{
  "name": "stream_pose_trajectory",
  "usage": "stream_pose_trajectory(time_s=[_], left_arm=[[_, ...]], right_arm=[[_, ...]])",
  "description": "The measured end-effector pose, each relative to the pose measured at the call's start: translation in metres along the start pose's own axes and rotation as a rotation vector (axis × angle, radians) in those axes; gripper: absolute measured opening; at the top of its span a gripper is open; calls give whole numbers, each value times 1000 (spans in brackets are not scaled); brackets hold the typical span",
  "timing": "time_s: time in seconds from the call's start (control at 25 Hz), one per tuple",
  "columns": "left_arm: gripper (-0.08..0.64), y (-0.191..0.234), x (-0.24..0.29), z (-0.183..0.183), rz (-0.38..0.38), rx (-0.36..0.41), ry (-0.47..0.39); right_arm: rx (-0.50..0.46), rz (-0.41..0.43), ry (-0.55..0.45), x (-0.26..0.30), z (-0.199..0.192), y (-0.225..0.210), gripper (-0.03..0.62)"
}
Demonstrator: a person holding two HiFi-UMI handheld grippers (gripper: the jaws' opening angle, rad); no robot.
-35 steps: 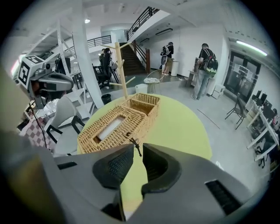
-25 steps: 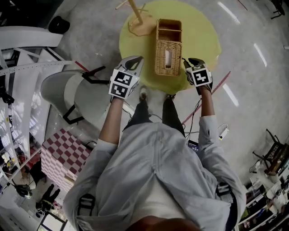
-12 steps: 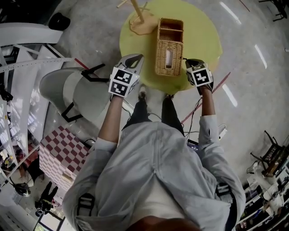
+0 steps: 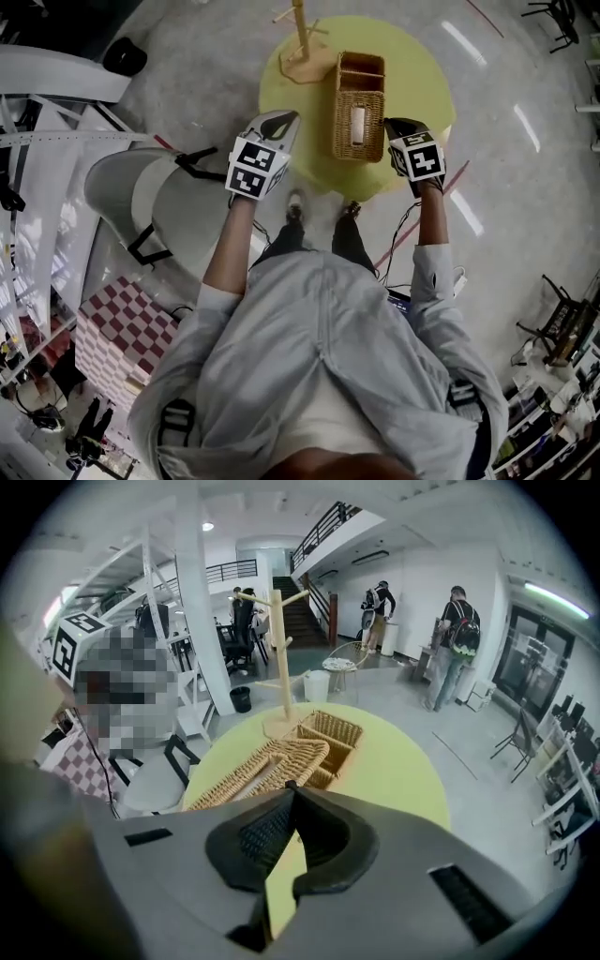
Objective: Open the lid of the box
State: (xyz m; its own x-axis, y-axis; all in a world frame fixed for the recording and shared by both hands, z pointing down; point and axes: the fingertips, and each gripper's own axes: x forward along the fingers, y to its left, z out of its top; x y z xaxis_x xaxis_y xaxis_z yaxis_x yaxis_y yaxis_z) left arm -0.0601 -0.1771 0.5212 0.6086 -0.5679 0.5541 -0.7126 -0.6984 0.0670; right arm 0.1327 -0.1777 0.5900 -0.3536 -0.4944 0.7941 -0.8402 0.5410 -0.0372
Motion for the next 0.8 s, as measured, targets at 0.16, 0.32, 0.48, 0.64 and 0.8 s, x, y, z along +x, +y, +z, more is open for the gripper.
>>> stream_pose_trajectory(time_s=[0.16, 0.32, 0.48, 0.64, 0.8], left_arm=[[29, 14, -22, 7, 8, 9, -41], [29, 32, -42, 7, 19, 10, -66], [29, 51, -60, 0, 41, -2, -74], [29, 64, -71, -12, 56, -20, -70], [29, 75, -78, -26, 70, -41, -59]], right_arm=[[-29, -15, -45, -16, 34, 19, 23], [-35, -7, -97, -18, 65, 48, 23], [-38, 31, -145, -9, 95, 80, 23], [-45, 61, -155, 8, 110, 107, 23], [-46, 96, -137, 34, 115, 131, 23]])
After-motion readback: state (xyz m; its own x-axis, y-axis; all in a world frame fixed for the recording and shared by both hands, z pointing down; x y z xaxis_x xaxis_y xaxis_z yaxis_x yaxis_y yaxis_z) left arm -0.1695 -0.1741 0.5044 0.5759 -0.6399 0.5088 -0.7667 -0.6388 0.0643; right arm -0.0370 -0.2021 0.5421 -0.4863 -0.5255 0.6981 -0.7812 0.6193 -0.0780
